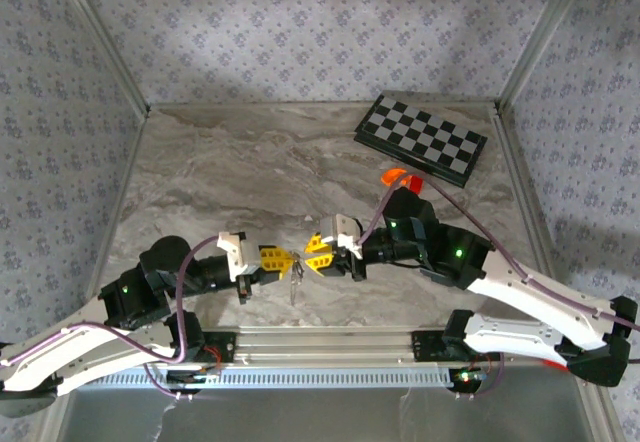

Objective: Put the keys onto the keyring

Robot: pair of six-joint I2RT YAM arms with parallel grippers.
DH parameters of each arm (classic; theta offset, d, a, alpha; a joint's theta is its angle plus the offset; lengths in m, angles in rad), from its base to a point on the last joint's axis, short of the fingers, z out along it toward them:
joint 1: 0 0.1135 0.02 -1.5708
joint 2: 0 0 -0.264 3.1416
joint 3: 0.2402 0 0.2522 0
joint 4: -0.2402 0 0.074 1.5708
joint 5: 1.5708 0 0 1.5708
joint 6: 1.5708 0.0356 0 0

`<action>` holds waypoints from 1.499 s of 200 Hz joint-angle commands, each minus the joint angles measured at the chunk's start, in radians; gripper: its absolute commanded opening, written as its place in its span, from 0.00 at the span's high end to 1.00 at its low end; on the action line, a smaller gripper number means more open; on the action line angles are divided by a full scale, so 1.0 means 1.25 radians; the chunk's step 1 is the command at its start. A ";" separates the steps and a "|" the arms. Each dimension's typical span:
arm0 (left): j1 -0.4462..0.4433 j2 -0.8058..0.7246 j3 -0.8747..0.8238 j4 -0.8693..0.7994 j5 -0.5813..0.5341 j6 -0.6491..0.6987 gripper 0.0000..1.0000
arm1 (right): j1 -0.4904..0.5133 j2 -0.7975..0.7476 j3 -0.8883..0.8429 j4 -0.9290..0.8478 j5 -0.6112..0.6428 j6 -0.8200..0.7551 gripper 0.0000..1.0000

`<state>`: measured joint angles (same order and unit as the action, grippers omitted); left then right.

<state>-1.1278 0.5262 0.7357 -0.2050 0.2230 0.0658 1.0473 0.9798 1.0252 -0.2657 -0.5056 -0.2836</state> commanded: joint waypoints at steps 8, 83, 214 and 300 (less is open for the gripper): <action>-0.001 -0.001 0.000 0.045 0.023 -0.012 1.00 | -0.005 0.007 -0.007 0.026 -0.019 0.012 0.79; -0.001 0.012 -0.001 0.051 0.026 -0.010 1.00 | -0.006 0.019 -0.007 0.012 -0.052 0.013 0.72; -0.001 0.014 -0.007 0.090 0.055 -0.031 1.00 | -0.010 0.016 -0.020 -0.016 -0.015 -0.009 0.90; -0.001 0.034 -0.006 0.140 0.102 -0.051 1.00 | -0.017 0.010 -0.025 -0.006 -0.028 -0.005 0.90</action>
<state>-1.1259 0.5648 0.7143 -0.1383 0.2661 0.0257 1.0382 0.9993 1.0103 -0.2661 -0.5468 -0.2810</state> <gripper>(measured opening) 0.052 0.091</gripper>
